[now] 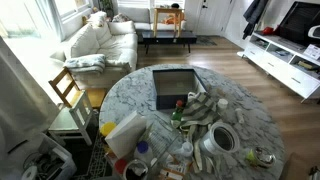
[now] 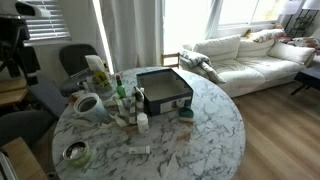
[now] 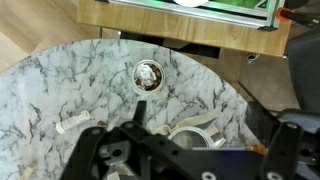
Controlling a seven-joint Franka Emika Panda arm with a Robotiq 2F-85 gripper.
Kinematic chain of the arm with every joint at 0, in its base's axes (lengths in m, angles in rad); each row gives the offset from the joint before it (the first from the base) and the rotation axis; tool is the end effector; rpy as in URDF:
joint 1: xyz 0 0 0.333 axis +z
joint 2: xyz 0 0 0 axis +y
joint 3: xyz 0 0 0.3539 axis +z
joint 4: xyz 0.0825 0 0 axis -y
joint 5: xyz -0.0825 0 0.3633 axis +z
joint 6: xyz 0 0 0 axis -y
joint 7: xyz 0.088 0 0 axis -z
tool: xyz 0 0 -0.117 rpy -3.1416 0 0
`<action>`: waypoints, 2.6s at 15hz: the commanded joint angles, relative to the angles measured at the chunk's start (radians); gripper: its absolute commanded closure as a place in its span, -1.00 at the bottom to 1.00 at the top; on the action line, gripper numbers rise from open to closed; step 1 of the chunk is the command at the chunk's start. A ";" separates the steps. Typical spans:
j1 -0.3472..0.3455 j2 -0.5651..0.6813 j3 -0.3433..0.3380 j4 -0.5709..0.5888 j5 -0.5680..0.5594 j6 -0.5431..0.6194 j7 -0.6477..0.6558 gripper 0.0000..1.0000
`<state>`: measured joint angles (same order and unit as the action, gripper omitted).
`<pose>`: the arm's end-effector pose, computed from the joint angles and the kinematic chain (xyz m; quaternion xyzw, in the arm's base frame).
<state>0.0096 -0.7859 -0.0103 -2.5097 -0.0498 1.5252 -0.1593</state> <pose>0.2428 -0.0069 0.5357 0.9915 0.0820 -0.1005 0.0134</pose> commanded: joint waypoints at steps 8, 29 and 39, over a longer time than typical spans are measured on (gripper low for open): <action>0.013 0.001 -0.009 0.002 -0.005 -0.002 0.007 -1.00; 0.044 0.314 -0.208 -0.263 0.083 1.026 -0.221 -1.00; 0.100 0.375 -0.274 -0.258 0.209 1.027 -0.381 -1.00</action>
<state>0.0814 -0.4426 -0.2585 -2.7682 0.1177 2.5520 -0.4722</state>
